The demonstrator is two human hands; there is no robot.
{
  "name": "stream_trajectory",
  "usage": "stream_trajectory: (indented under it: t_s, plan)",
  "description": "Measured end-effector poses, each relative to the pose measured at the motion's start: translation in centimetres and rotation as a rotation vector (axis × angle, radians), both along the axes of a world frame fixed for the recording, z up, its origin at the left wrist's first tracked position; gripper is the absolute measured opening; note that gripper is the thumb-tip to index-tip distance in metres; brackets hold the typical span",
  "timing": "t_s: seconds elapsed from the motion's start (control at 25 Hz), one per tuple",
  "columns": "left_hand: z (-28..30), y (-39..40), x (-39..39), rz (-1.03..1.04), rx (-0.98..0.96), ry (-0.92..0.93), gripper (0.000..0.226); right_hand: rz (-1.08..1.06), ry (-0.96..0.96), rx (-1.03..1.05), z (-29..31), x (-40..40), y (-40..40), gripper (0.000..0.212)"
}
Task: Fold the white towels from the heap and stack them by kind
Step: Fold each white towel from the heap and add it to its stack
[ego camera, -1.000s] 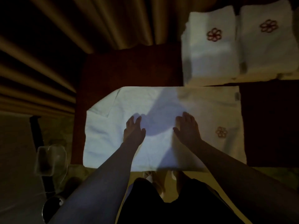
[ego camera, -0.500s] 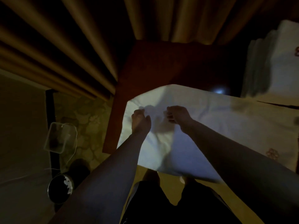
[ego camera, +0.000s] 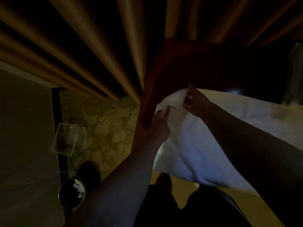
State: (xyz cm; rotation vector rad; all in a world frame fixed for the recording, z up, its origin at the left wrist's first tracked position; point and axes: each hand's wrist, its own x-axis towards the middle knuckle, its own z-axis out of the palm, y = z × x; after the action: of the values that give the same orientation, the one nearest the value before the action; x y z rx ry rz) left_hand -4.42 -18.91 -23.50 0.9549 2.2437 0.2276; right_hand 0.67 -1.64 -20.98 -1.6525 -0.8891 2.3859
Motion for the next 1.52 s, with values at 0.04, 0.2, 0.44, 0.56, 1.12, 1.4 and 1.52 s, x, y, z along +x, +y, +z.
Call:
stream_trajectory:
  t_s: [0.04,0.2,0.44,0.56,1.12,1.4,1.52]
  plan:
    - [0.1,0.2,-0.5,-0.011,-0.005,-0.011,0.081,-0.009,0.068,0.024,0.1,-0.5,0.1,0.037]
    - [0.3,0.6,-1.9,-0.084,-0.072,-0.04,0.068,0.071,0.149,0.097,0.5,-0.3,-0.6,0.041]
    - [0.6,-1.7,0.0,-0.099,-0.081,0.141,0.064,0.159,-0.253,0.546,0.0,5.0,-3.7,0.026]
    - [0.6,-4.2,1.4,0.084,-0.131,0.186,0.08,0.348,-0.465,0.748,-0.5,9.2,-6.3,0.026]
    - [0.3,-13.1,6.8,0.634,-0.211,-0.029,0.078,1.042,-0.478,0.88,-1.6,18.6,-15.3,0.052]
    - [0.5,-14.6,6.6,0.57,-0.177,-0.008,0.05,1.078,-0.432,1.033,-2.0,20.4,-17.6,0.053]
    - [0.7,-15.5,6.0,0.637,-0.138,0.021,0.052,1.061,-0.355,1.022,-2.3,20.2,-18.0,0.056]
